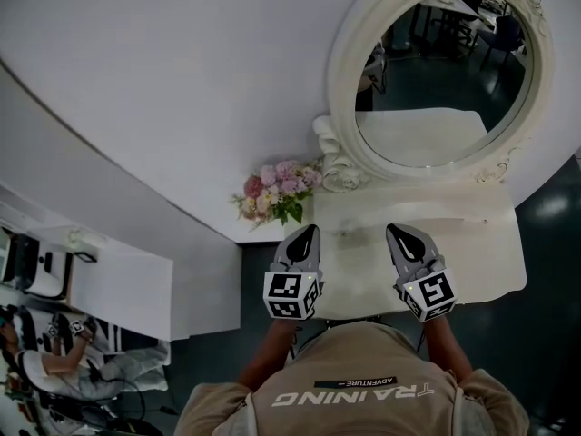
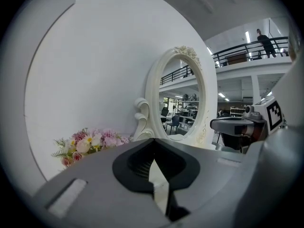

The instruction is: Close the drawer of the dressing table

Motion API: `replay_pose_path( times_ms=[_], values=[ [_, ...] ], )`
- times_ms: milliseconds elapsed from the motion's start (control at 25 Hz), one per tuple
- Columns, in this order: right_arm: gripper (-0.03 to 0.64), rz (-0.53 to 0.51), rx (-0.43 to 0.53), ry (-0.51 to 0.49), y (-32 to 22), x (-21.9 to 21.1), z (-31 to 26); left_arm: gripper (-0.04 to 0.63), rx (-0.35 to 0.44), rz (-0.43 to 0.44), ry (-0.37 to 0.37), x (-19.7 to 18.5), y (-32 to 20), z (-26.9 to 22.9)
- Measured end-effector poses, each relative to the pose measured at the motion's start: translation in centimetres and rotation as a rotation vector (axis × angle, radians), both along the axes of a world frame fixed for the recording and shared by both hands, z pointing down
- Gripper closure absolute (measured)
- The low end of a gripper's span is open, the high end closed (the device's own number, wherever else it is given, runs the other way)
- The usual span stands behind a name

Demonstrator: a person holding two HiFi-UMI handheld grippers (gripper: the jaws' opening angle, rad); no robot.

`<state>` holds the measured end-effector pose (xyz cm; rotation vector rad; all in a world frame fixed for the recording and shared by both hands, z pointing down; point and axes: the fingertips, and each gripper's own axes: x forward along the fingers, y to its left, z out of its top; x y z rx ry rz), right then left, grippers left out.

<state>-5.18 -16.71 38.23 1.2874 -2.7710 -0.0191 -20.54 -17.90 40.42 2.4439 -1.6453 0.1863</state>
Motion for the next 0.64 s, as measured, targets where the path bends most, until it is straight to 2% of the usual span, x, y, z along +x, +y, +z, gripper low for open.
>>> replay_pose_path(
  times_ms=[640],
  values=[
    [0.615, -0.025, -0.024, 0.011, -0.2, -0.1, 1.2, 0.577, -0.022, -0.019, 0.009, 0.1, 0.2, 0.8]
  ],
)
